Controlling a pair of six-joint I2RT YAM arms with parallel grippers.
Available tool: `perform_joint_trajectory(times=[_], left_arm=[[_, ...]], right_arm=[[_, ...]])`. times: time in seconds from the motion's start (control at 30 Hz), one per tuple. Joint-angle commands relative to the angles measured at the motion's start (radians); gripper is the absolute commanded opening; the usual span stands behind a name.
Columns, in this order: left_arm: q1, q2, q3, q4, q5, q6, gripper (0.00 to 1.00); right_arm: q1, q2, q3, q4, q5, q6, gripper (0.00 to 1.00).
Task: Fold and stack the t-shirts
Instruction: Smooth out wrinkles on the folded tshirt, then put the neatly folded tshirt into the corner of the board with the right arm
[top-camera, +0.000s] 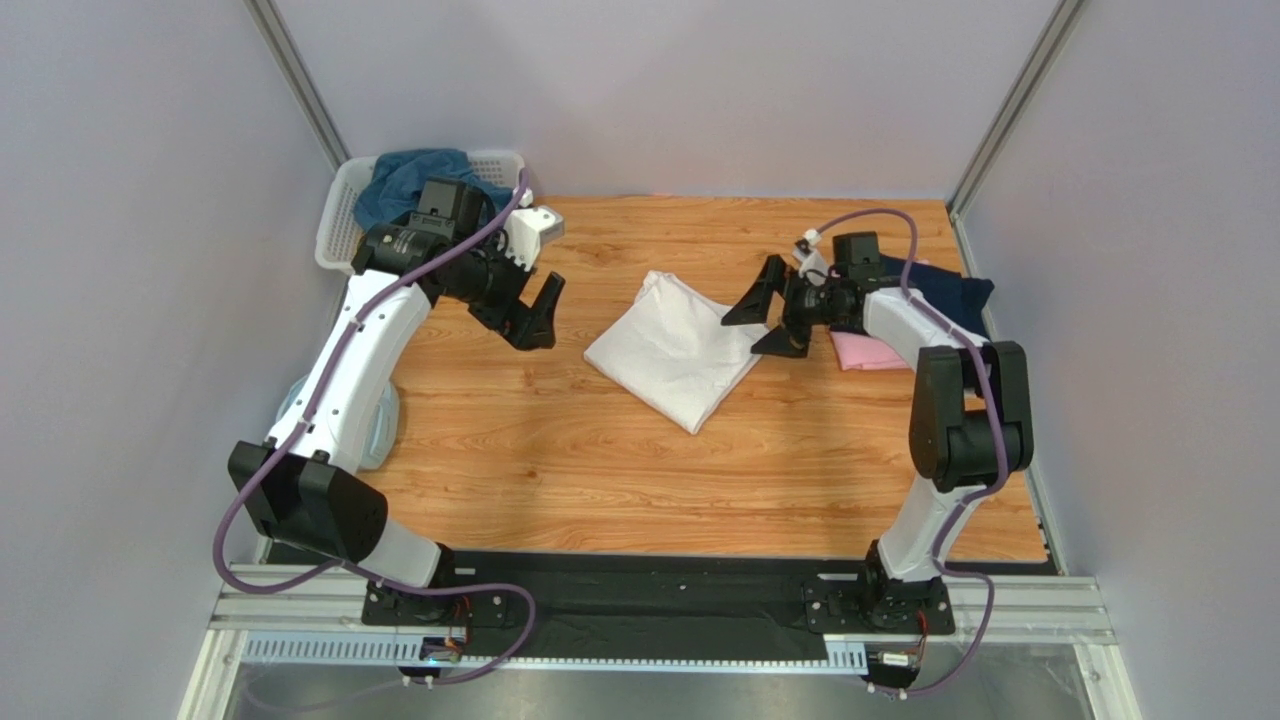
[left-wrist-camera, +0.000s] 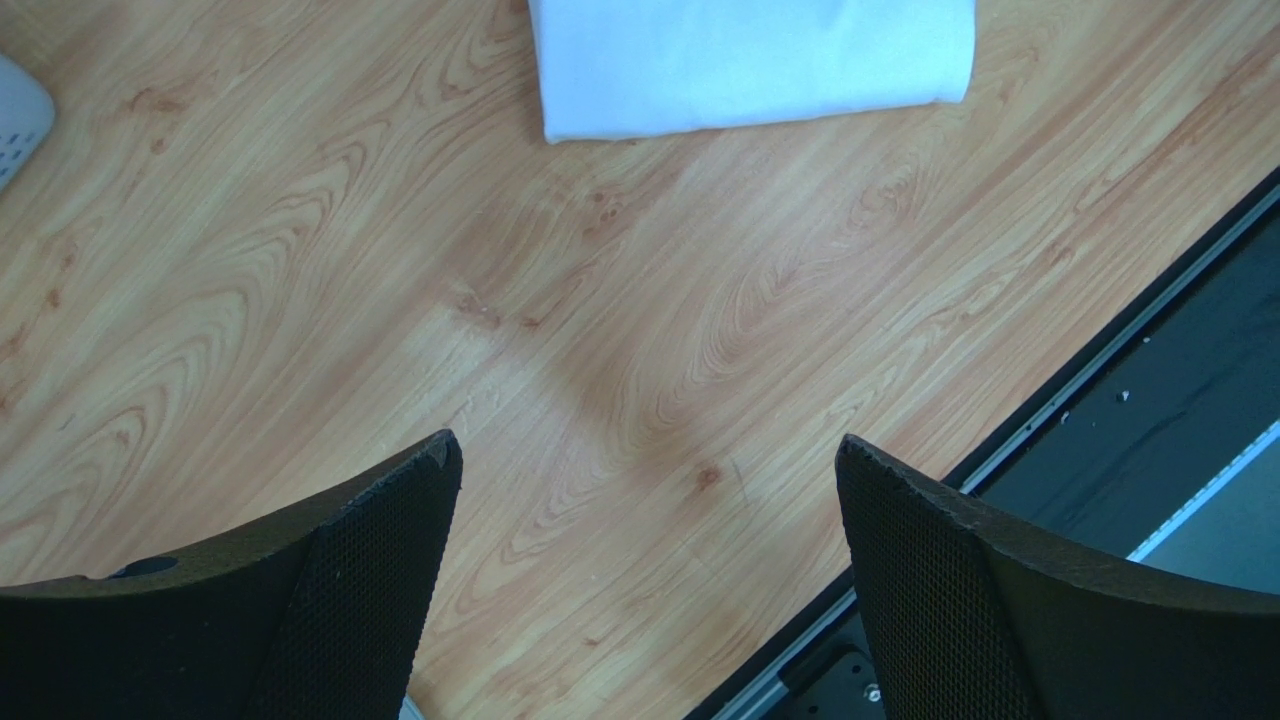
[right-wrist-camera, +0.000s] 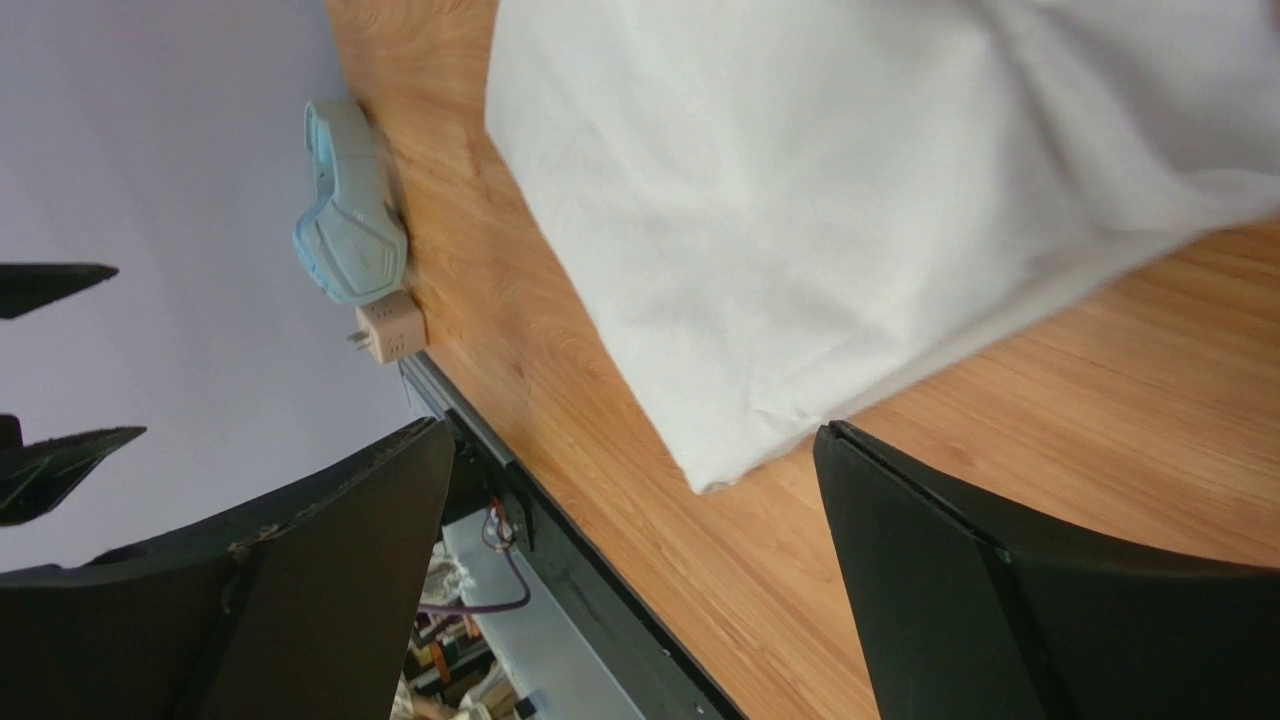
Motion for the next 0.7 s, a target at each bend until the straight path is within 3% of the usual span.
perform_joint_trajectory(times=[0.0, 0.17, 0.4, 0.67], left_arm=[[0.002, -0.028, -0.006, 0.007, 0.02, 0.003, 1.0], [0.002, -0.038, 0.002, 0.002, 0.007, 0.014, 1.0], [0.002, -0.014, 0.017, -0.003, 0.011, 0.011, 1.0], [0.002, 0.003, 0.045, -0.02, 0.008, 0.014, 1.0]], right_arm=[[-0.138, -0.029, -0.025, 0.001, 0.109, -0.053, 1.0], [-0.196, 0.011, 0.012, -0.018, 0.184, -0.068, 1.0], [-0.107, 0.102, 0.125, -0.096, 0.291, -0.166, 1.0], [-0.099, 0.229, 0.193, -0.11, 0.331, -0.192, 1.0]])
